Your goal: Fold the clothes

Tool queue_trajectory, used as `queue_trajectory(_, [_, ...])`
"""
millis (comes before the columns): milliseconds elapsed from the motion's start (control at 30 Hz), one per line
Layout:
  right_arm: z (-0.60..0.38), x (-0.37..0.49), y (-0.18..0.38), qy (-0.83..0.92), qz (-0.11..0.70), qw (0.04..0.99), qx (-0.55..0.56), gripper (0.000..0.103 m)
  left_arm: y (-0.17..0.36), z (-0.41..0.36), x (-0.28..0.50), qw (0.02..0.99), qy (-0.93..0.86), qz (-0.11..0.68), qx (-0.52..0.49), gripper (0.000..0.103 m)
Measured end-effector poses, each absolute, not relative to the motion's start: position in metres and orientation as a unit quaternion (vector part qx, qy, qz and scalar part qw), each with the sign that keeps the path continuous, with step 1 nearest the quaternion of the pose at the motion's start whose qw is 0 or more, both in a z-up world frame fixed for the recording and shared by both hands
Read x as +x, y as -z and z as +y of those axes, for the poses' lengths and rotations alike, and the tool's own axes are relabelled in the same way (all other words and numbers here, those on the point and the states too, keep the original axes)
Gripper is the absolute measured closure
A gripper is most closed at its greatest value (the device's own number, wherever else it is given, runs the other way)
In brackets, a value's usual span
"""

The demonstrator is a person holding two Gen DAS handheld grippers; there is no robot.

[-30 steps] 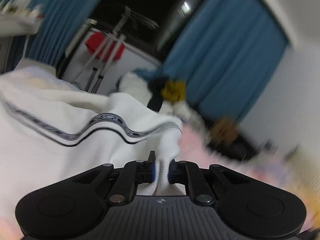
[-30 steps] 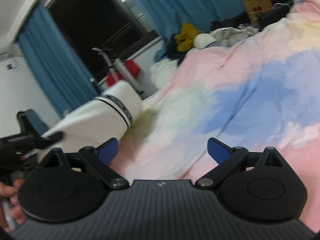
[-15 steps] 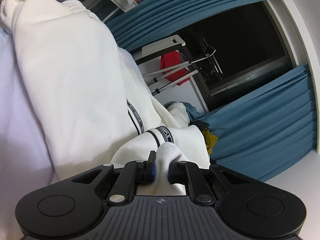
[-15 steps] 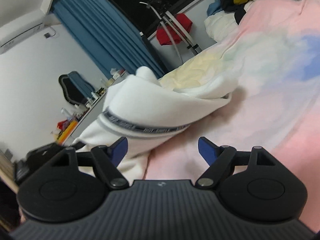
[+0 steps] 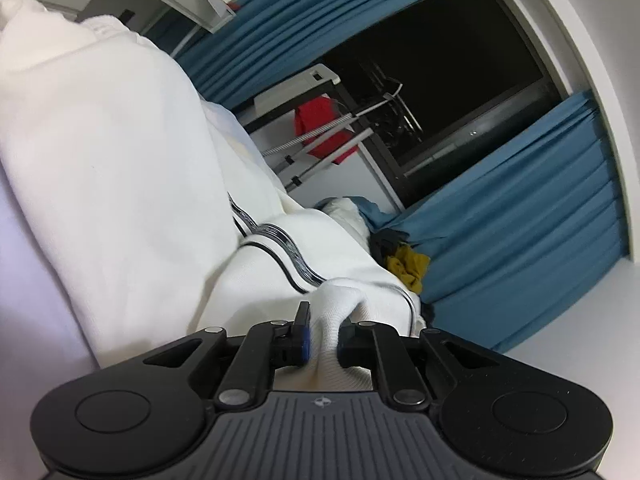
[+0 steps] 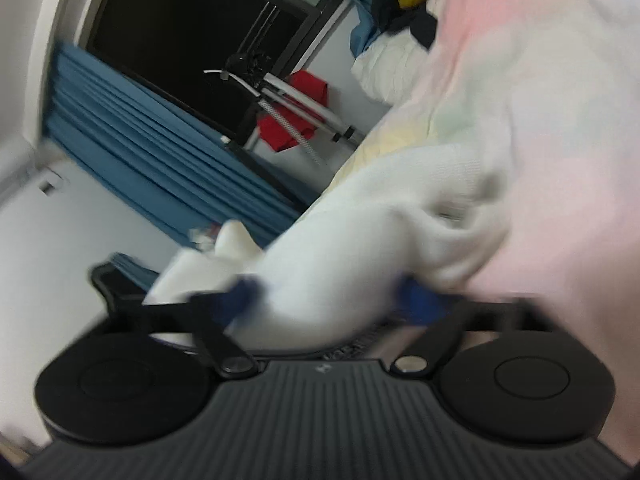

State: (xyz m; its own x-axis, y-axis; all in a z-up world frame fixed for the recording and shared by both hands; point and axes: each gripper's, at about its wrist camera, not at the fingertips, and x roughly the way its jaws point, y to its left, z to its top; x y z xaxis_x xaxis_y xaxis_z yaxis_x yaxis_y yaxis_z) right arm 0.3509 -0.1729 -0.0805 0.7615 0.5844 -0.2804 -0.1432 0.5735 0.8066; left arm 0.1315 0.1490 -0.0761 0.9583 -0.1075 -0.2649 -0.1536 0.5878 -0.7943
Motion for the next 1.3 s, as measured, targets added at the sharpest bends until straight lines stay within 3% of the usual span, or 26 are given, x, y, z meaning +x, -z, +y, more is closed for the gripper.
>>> queue_trajectory(33, [-0.180,0.349,0.073,-0.209,0.265,0.848,0.409,0.072,0.075,0.145,0.132,0.881,-0.001,0.144,-0.450,0.091])
queue_trajectory(67, [-0.187,0.347,0.064,-0.203,0.259,0.852,0.408,0.078,0.073,0.141,0.133,0.883,0.014,0.146,-0.446,0.090])
queue_trajectory(433, [-0.291,0.291,-0.063,-0.114,0.152,0.942,0.278,0.084,0.062,0.078,0.128,0.894,0.170,0.132,-0.394,0.076])
queue_trajectory(567, [-0.327,0.286,-0.080,-0.044,0.108,0.971,0.208,0.089,0.067,0.065,0.130,0.892,0.184,0.131,-0.392,0.060])
queue_trajectory(633, [-0.341,0.291,-0.081,-0.008,0.075,0.983,0.169,0.091,0.071,0.062,0.135,0.895,0.178,0.139,-0.385,0.060])
queue_trajectory(733, [-0.369,0.308,-0.051,0.024,0.093,0.983,0.155,0.091,0.083,0.056,0.143,0.896,0.159,0.161,-0.383,0.060])
queue_trajectory(900, [-0.419,0.348,0.023,0.030,0.186,0.950,0.250,0.090,0.096,0.047,0.159,0.896,0.132,0.197,-0.375,0.060])
queue_trajectory(1100, [-0.441,0.347,0.049,0.001,0.210,0.921,0.328,0.085,0.106,0.057,0.168,0.896,0.111,0.222,-0.368,0.060])
queue_trajectory(1200, [-0.452,0.328,0.040,-0.004,0.199,0.918,0.344,0.073,0.106,0.060,0.168,0.894,0.101,0.233,-0.370,0.060])
queue_trajectory(1300, [-0.464,0.308,0.018,0.004,0.185,0.916,0.356,0.042,0.102,0.060,0.159,0.892,0.098,0.235,-0.373,0.060])
